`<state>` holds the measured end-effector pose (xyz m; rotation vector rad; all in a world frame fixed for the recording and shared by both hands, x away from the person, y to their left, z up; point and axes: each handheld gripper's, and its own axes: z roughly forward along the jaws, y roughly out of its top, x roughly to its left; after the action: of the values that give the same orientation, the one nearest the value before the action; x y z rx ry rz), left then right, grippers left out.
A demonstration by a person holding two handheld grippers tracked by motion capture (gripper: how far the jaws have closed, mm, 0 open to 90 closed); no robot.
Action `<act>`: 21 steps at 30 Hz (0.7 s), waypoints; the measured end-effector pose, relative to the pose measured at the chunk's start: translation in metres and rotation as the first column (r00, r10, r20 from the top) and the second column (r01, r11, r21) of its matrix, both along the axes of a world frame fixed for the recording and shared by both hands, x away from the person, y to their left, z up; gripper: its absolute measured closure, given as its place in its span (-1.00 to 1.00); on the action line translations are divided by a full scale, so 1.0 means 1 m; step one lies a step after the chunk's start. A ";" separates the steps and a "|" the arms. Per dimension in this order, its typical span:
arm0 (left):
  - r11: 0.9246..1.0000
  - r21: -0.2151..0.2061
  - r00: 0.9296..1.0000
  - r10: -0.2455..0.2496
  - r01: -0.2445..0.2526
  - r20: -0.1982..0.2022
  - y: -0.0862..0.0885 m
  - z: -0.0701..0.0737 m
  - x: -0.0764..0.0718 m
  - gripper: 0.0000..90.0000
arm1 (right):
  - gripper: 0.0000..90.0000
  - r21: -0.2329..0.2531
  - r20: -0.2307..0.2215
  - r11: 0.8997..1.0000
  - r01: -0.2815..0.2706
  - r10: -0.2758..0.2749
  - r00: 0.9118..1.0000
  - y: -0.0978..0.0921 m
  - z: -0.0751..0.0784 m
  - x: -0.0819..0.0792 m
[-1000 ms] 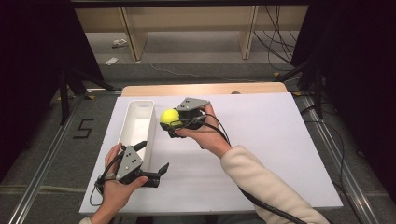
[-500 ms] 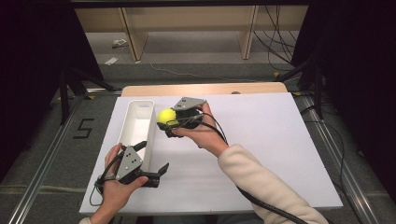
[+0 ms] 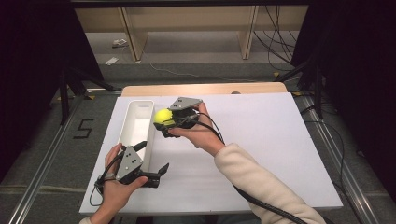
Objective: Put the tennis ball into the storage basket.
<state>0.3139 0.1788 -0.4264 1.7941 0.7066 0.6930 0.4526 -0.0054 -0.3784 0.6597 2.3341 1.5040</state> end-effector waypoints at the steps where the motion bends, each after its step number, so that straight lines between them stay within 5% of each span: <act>1: 1.000 0.000 1.000 0.000 0.000 0.000 0.000 0.000 0.000 -1.00 | -0.40 0.000 0.000 1.000 -0.001 0.001 1.000 0.001 0.000 0.000; 21: 1.000 -0.002 1.000 0.001 -0.001 0.000 0.000 0.000 0.000 -1.00 | -0.40 0.001 -0.005 1.000 -0.010 0.010 1.000 0.007 0.002 0.002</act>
<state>0.3136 0.1790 -0.4263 1.7921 0.7080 0.6934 0.4545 0.0011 -0.3760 0.6544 2.3437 1.5099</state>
